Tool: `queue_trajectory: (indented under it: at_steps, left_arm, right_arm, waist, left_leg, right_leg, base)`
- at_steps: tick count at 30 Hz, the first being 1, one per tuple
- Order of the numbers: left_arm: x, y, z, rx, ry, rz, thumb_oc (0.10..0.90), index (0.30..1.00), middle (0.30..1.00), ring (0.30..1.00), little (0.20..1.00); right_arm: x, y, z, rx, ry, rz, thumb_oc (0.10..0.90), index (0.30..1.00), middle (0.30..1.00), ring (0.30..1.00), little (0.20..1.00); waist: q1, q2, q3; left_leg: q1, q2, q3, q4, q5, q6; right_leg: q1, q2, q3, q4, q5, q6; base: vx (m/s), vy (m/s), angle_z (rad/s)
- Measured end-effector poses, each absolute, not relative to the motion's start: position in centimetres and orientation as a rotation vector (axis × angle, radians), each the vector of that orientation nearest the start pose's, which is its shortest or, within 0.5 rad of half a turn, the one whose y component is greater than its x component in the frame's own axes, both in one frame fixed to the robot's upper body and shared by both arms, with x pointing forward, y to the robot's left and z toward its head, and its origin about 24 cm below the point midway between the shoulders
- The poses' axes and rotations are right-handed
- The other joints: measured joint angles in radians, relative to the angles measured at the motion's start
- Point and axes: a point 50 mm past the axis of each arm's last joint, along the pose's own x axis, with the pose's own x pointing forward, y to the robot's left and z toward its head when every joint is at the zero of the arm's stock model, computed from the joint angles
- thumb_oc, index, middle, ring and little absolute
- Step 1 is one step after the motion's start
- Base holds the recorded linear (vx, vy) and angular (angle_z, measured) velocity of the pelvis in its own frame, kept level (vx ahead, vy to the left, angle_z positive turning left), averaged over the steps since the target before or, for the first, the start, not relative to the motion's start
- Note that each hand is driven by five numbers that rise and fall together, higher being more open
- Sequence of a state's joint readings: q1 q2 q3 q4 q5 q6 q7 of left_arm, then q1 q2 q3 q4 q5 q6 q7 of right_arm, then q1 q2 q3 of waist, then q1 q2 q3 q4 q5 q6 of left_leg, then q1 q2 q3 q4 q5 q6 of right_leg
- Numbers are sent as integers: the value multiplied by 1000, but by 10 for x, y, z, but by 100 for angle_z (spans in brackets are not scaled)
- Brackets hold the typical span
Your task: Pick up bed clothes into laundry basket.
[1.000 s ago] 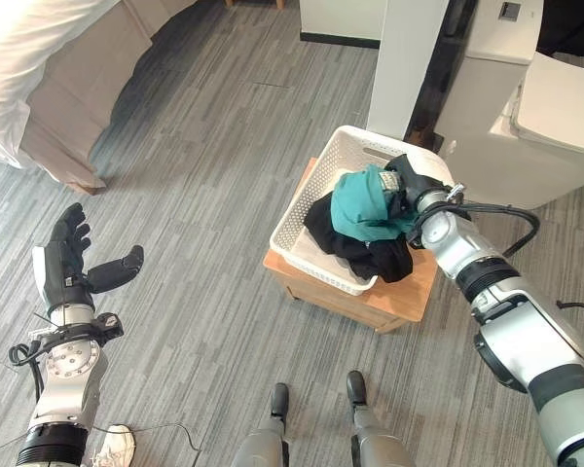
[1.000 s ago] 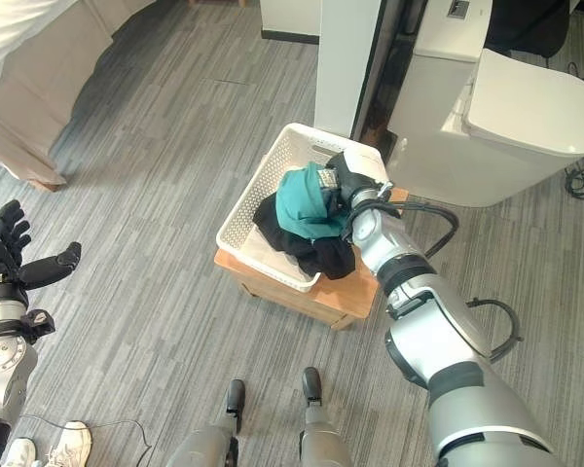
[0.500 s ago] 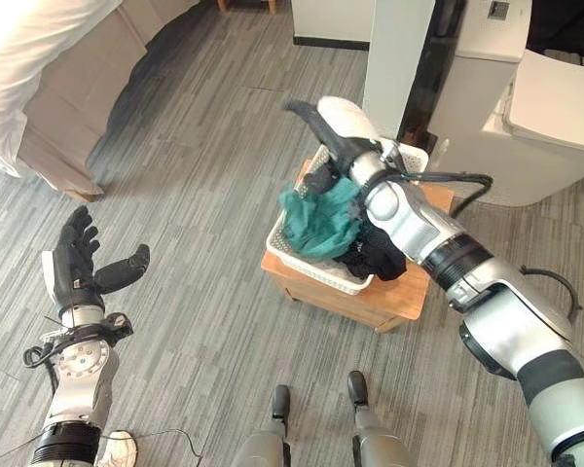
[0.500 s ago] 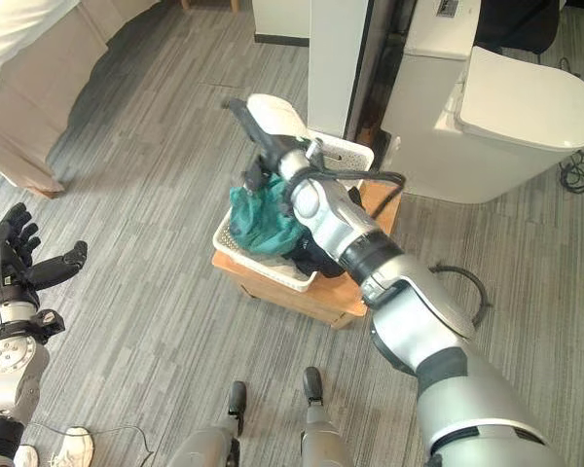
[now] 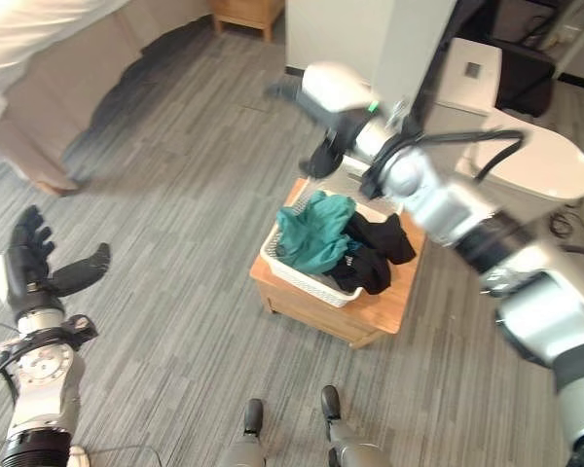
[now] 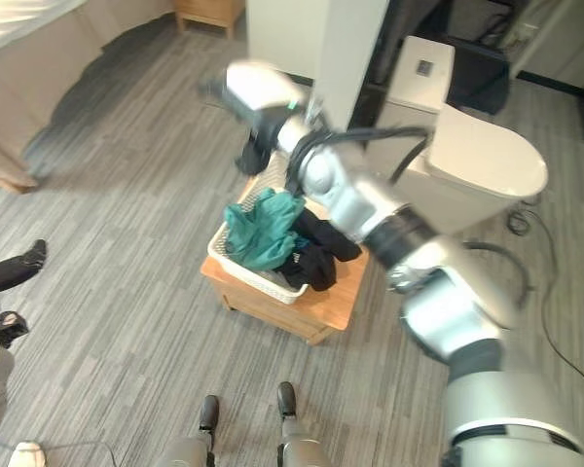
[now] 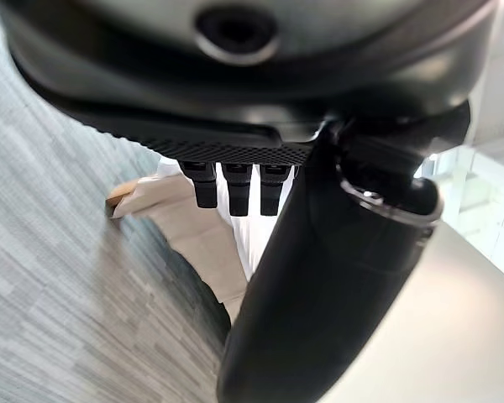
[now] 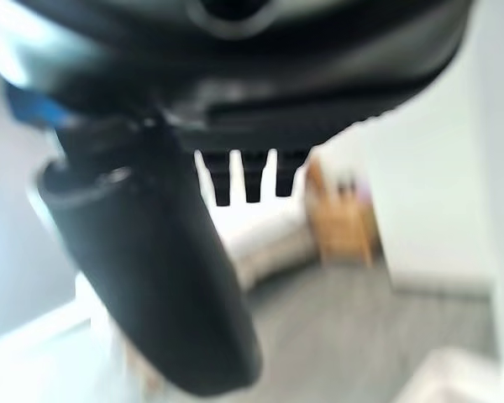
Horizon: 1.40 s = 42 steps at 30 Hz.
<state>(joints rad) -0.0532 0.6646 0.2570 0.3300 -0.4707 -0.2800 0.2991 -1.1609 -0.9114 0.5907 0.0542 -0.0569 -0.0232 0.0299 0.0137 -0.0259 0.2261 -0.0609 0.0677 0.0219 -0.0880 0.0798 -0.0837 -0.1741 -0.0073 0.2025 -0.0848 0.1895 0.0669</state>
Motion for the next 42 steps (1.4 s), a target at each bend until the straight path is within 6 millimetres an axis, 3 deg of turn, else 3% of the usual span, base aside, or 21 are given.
queue_trajectory:
  at_steps: [4, 5, 8, 9, 10, 13, 15, 16, 17, 18, 20, 22, 24, 26, 28, 29, 31, 33, 38, 40, 42]
  left_arm:
    - [228, 369, 99, 153, -188, 694, 800, 900, 900, 900, 900]
    - [235, 360, 93, 128, -177, 671, 800, 900, 900, 900, 900]
    - [261, 324, 82, 48, -164, 569, 800, 900, 900, 900, 900]
    - [277, 279, 65, -49, -130, 442, 800, 900, 900, 900, 900]
    - [278, 231, 53, -203, -123, 350, 800, 900, 900, 900, 900]
    - [251, 199, 42, -453, -128, 334, 800, 900, 900, 900, 900]
    - [221, 220, 25, -457, -79, 448, 800, 900, 900, 900, 900]
    - [213, 236, 19, -411, -55, 484, 800, 900, 900, 900, 900]
    - [205, 258, 28, -370, -106, 551, 800, 900, 900, 900, 900]
    - [205, 264, 35, -318, -122, 529, 800, 900, 900, 900, 900]
    - [187, 277, 21, -225, -22, 529, 800, 900, 900, 900, 900]
    - [186, 275, -1, -194, 117, 490, 800, 900, 900, 900, 900]
    - [179, 249, -29, -216, 295, 355, 800, 900, 900, 900, 900]
    - [189, 230, -23, -236, 271, 242, 800, 900, 900, 900, 900]
    - [194, 220, -8, -267, 185, 213, 800, 900, 900, 900, 900]
    - [200, 221, 8, -271, 101, 205, 800, 900, 900, 900, 900]
    - [226, 220, 28, -260, 7, 169, 800, 900, 900, 900, 900]
    - [240, 219, 45, -234, -57, 131, 800, 900, 900, 900, 900]
    - [240, 219, 34, -141, 13, 79, 800, 900, 900, 900, 900]
    - [243, 209, 29, -119, 39, 36, 800, 900, 900, 900, 900]
    - [243, 211, 30, -112, 34, 37, 800, 900, 900, 900, 900]
  right_arm:
    - [238, -217, 330, -882, -1016, 52, 800, 900, 900, 900, 900]
    - [212, -260, 293, -684, -948, -104, 800, 900, 900, 900, 900]
    - [187, -299, 215, -308, -720, -293, 800, 900, 900, 900, 900]
    - [169, -313, 155, -128, -512, -347, 800, 900, 900, 900, 900]
    - [143, -313, 80, 91, -221, -464, 800, 900, 900, 900, 900]
    - [121, -283, 17, 291, 61, -496, 800, 900, 900, 900, 900]
    - [140, -270, 19, 255, 82, -340, 800, 900, 900, 900, 900]
    - [155, -270, 40, 151, 31, -238, 800, 900, 900, 900, 900]
    - [181, -269, 69, -4, -48, -87, 800, 900, 900, 900, 900]
    - [190, -269, 80, -59, -91, -65, 800, 900, 900, 900, 900]
    - [221, -252, 108, -90, -250, -4, 800, 900, 900, 900, 900]
    - [238, -234, 125, -92, -346, 56, 800, 900, 900, 900, 900]
    - [232, -219, 117, 24, -365, 51, 800, 900, 900, 900, 900]
    - [206, -233, 107, 12, -327, -24, 800, 900, 900, 900, 900]
    - [190, -253, 94, -49, -245, -95, 800, 900, 900, 900, 900]
    - [191, -262, 88, -81, -195, -118, 800, 900, 900, 900, 900]
    - [194, -271, 73, -77, -121, -175, 800, 900, 900, 900, 900]
    - [192, -268, 57, -51, -48, -183, 800, 900, 900, 900, 900]
    - [198, -236, 45, 42, -38, -134, 800, 900, 900, 900, 900]
    - [199, -219, 39, 60, -15, -63, 800, 900, 900, 900, 900]
    - [198, -210, 35, 68, 4, -16, 800, 900, 900, 900, 900]
  waist:
    - [-126, -71, -22]
    - [-171, -107, -44]
    - [-255, -106, -58]
    - [-296, -49, -51]
    - [-305, -12, -56]
    - [-230, 10, -50]
    - [-179, 8, -54]
    - [-118, 63, -77]
    - [-95, 82, -83]
    - [-68, 52, -78]
    - [7, -49, -78]
    - [-34, -98, -40]
    - [-42, -131, -33]
    - [-108, -75, -30]
    - [-135, 7, -82]
    - [-129, 70, -85]
    - [-171, 77, -49]
    - [-169, 25, -16]
    - [-196, 19, 1]
    - [-218, 43, 8]
    - [-197, 44, 6]
  left_leg:
    - [58, 1, 148, 0, -21, 19]
    - [58, 8, 160, 0, -24, 19]
    - [42, 11, 148, 5, -63, 24]
    - [18, 24, 129, 8, -49, 42]
    - [15, 56, 124, 10, -32, 28]
    - [-28, 66, -61, 81, 3, -18]
    - [-69, 56, -57, 116, -11, -24]
    - [-151, 71, -79, 101, 78, 2]
    - [-245, 102, -104, 114, 60, -17]
    - [-252, 122, -178, 99, 122, 20]
    - [-267, 99, -139, 92, -12, 9]
    - [-342, 72, -62, 203, -124, 38]
    - [-275, 55, 133, 522, -195, -44]
    - [-109, 97, 291, 527, -255, -106]
    - [-15, 126, 256, 415, -255, -98]
    - [94, 134, 240, 242, -133, -43]
    - [111, 115, 272, 111, -144, -56]
    - [53, 68, 283, 57, -143, -44]
    - [-20, 27, 232, -6, -51, 35]
    - [-33, -14, 163, -1, -27, 76]
    - [-32, -13, 139, 0, -13, 79]
  right_leg:
    - [20, 12, 93, 1, 8, 14]
    - [25, 6, 110, -3, 0, 28]
    - [8, 9, 127, 13, -34, 72]
    - [-30, 27, 136, 86, -67, 91]
    - [-85, 67, 167, 335, -228, 85]
    - [-7, 70, 185, 332, -311, -8]
    - [40, 69, 159, 254, -276, -36]
    - [-1, 127, 108, 284, -269, -44]
    - [-39, 196, 1, 337, -289, -102]
    - [-93, 240, 45, 420, -271, -102]
    - [-103, 267, 72, 437, -290, -204]
    - [-85, 178, -56, 373, -261, -222]
    - [31, 54, -198, 225, -220, -206]
    - [113, -3, -370, 161, -235, -180]
    - [79, 14, -418, 149, -232, -161]
    - [35, 28, -420, 159, -220, -155]
    - [2, -10, -451, 168, -204, -143]
    - [-16, -57, -434, 130, -148, -107]
    - [-59, -89, -307, 130, -101, -7]
    - [-75, -103, -31, 183, -115, 29]
    - [-75, -79, 69, 188, -158, 87]
  base:
    - [-92, 79, -59]
    - [-122, 2, -41]
    - [-215, 18, -7]
    - [-256, -33, 37]
    - [-401, -86, 37]
    - [-345, -63, 43]
    - [-412, -63, 60]
    - [-586, -178, 135]
    - [-482, -133, 171]
    - [-776, -101, 241]
    - [-597, 71, 139]
    - [-309, 96, 176]
    - [-243, 227, 274]
    - [-71, 224, 301]
    - [-80, 242, 168]
    - [-84, 254, 33]
    - [-75, 311, 60]
    - [-58, 266, 8]
    - [-47, 222, -23]
    - [7, 144, 75]
    - [-2, 136, 66]
